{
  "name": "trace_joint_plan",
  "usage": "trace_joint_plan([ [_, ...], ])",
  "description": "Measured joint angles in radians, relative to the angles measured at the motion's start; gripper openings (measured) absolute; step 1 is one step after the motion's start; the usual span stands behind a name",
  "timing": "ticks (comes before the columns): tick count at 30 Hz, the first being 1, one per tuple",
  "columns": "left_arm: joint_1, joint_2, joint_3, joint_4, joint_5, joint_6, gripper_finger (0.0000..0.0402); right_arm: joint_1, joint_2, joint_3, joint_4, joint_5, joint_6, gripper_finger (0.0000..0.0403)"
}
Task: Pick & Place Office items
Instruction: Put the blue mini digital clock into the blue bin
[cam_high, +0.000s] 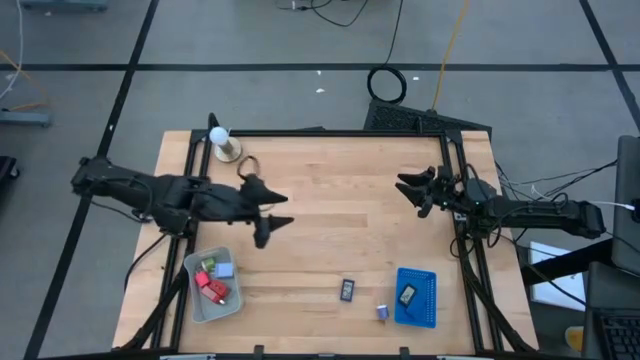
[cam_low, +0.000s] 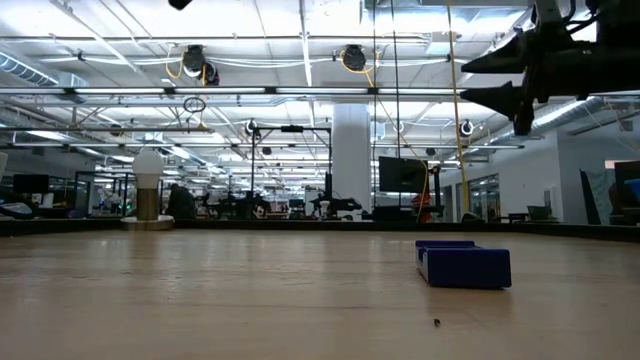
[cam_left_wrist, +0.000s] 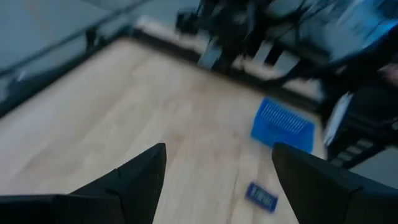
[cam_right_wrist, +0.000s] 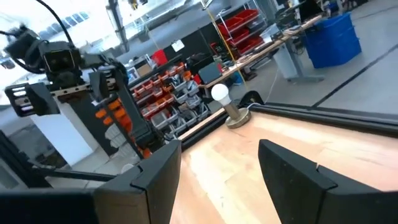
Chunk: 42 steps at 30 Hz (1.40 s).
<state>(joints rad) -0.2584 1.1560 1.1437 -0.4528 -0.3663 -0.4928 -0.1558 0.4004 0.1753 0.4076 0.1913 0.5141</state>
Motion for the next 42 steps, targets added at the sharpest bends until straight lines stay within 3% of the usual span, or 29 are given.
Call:
trace_joint_plan([
  [12, 0.002, -0.416, -0.539, 0.398, 0.0, 0.121, 0.0294, 0.0, 0.002, 0.0, 0.006, 0.022, 0.158, 0.021],
  [18, 0.002, -0.613, -0.733, 0.463, 0.027, 0.163, 0.0294, 0.0, 0.002, 0.0, 0.015, 0.022, 0.152, 0.021],
  [33, 0.002, -0.987, -0.991, 0.452, 0.052, 0.374, 0.0294, 0.0, 0.079, 0.0, 0.021, 0.018, 0.128, 0.021],
  [42, 0.002, -1.138, -1.029, 0.432, 0.051, 0.447, 0.0294, 0.0, 0.152, 0.0, 0.085, 0.02, 0.074, 0.021],
])
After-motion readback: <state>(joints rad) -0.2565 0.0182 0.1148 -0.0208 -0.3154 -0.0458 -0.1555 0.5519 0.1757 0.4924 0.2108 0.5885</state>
